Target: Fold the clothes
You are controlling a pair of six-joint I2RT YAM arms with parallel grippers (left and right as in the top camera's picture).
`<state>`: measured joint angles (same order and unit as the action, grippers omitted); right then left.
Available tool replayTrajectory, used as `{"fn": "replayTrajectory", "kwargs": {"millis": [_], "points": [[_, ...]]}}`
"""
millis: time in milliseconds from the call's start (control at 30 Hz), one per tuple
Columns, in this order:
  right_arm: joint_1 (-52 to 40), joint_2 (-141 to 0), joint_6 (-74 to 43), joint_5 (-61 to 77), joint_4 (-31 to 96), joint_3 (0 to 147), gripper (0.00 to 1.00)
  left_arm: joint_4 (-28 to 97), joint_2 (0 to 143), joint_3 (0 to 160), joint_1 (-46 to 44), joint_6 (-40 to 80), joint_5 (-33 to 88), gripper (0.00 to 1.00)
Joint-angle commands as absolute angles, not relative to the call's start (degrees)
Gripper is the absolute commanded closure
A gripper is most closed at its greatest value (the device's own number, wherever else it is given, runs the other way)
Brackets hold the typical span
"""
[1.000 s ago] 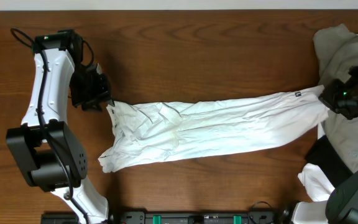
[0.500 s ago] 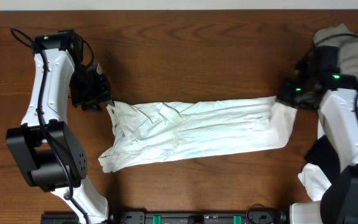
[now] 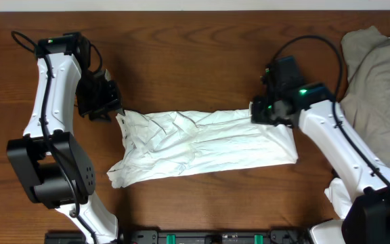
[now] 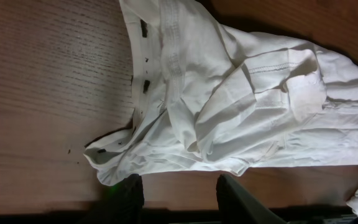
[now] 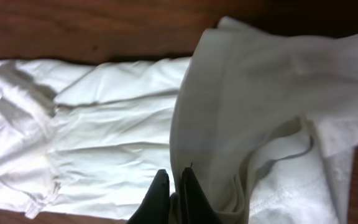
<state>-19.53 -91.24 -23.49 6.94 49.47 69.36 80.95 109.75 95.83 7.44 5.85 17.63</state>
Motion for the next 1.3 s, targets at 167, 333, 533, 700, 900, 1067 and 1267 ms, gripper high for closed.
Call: {"fn": "replayTrajectory", "kwargs": {"millis": [167, 333, 533, 700, 900, 1067, 1267], "points": [[-27.7, -95.3, -28.7, 5.3, 49.5, 69.6, 0.99, 81.3, 109.8, 96.1, 7.5, 6.3, 17.5, 0.59], [-30.8, -98.7, -29.2, 5.3, 49.3, 69.6, 0.99, 81.3, 109.8, 96.1, 7.5, 6.3, 17.5, 0.59], [-32.0, -100.4, -29.2, 5.1, 48.3, 69.6, 0.99, 81.3, 109.8, 96.1, 7.5, 6.3, 17.5, 0.59], [-31.9, -100.4, -29.1, 3.1, 48.8, 69.6, 0.99, 81.3, 109.8, 96.1, 7.5, 6.3, 17.5, 0.59], [-31.9, -100.4, -29.1, 1.3, 50.1, 69.6, 0.99, 81.3, 109.8, 96.1, 7.5, 6.3, 17.5, 0.59], [-31.9, -100.4, -29.1, 2.2, 50.7, 69.6, 0.95, 81.3, 109.8, 96.1, 7.5, 6.3, 17.5, 0.59], [-31.9, -100.4, -26.8, 5.5, 52.1, 69.6, 0.82, 81.2, 109.8, 96.1, 7.5, 6.3, 17.5, 0.59]]}}
